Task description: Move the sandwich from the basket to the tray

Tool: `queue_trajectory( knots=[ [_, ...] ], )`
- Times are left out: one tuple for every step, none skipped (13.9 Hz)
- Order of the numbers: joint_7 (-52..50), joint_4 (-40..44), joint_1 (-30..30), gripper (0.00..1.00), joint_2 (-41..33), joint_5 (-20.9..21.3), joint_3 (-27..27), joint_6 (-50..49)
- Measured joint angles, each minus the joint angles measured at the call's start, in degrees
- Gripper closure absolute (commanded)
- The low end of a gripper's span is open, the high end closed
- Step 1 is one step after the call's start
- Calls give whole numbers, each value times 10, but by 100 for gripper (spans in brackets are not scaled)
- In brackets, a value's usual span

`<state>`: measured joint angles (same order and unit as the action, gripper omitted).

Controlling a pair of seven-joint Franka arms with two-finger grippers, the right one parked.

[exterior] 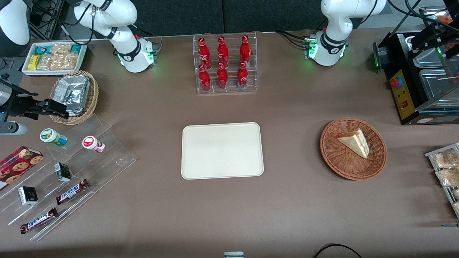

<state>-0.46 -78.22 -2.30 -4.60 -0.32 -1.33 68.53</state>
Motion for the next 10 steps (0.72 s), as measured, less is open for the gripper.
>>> queue_trajectory(
  knots=[
    [0, 0, 0, 0, 1, 0, 0, 0],
    [0, 0, 0, 0, 1, 0, 0, 0],
    [1, 0, 0, 0, 1, 0, 0, 0],
    [1, 0, 0, 0, 1, 0, 0, 0],
    [1, 0, 0, 0, 1, 0, -1, 0],
    [1, -1, 0, 0, 2, 1, -2, 0],
    [0, -3, 1, 0, 3, 2, -4, 0],
    [0, -6, 3, 0, 4, 3, -9, 0],
    [0, -12, 3, 0, 6, 4, -16, 0],
    [-1, -17, 3, 0, 12, 5, -24, 2]
  ],
)
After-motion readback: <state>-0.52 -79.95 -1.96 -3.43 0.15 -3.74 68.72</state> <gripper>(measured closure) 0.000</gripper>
